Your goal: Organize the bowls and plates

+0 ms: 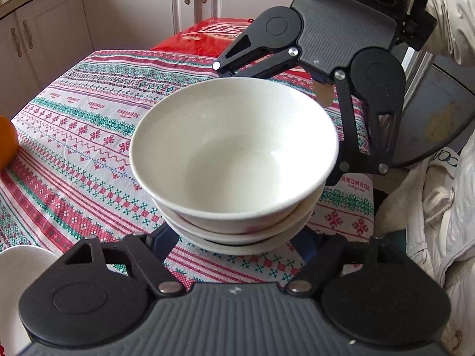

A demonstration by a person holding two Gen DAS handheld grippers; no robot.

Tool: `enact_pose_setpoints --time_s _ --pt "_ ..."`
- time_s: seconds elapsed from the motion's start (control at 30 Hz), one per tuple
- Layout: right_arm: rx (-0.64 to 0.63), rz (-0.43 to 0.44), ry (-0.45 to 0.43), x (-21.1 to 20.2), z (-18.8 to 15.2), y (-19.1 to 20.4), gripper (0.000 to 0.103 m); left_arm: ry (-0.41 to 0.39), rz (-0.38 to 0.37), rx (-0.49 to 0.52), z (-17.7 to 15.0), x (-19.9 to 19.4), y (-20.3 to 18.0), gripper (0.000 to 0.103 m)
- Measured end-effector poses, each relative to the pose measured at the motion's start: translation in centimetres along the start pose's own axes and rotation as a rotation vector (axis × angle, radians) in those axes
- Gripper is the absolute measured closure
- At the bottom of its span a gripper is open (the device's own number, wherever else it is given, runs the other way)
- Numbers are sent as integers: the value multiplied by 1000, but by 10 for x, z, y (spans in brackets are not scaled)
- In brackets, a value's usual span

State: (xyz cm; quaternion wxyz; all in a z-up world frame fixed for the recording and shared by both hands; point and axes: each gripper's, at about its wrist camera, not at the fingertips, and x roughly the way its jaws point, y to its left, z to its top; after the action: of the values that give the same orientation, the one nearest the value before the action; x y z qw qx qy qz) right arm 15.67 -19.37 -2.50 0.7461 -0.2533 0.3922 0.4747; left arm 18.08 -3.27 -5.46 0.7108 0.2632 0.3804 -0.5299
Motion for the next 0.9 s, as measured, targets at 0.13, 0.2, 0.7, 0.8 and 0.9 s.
enact_pose_setpoints --time_s 0.13,0.2,0.7,0.8,0.9 --pt "8 3 8 0 2 1 16 -5 -11 1 -1 -2 2 23" --pt "8 1 11 -1 5 2 16 -10 -11 -1 -2 -5 2 23" --pt "-127 -49 -7 -12 70 26 16 -91 93 -36 -25 -69 4 23" --pt "-165 -42 -12 -7 87 30 16 -100 128 -57 -35 -82 9 23" --pt "-198 -27 -18 0 104 31 16 -107 160 -80 -46 -95 13 23"
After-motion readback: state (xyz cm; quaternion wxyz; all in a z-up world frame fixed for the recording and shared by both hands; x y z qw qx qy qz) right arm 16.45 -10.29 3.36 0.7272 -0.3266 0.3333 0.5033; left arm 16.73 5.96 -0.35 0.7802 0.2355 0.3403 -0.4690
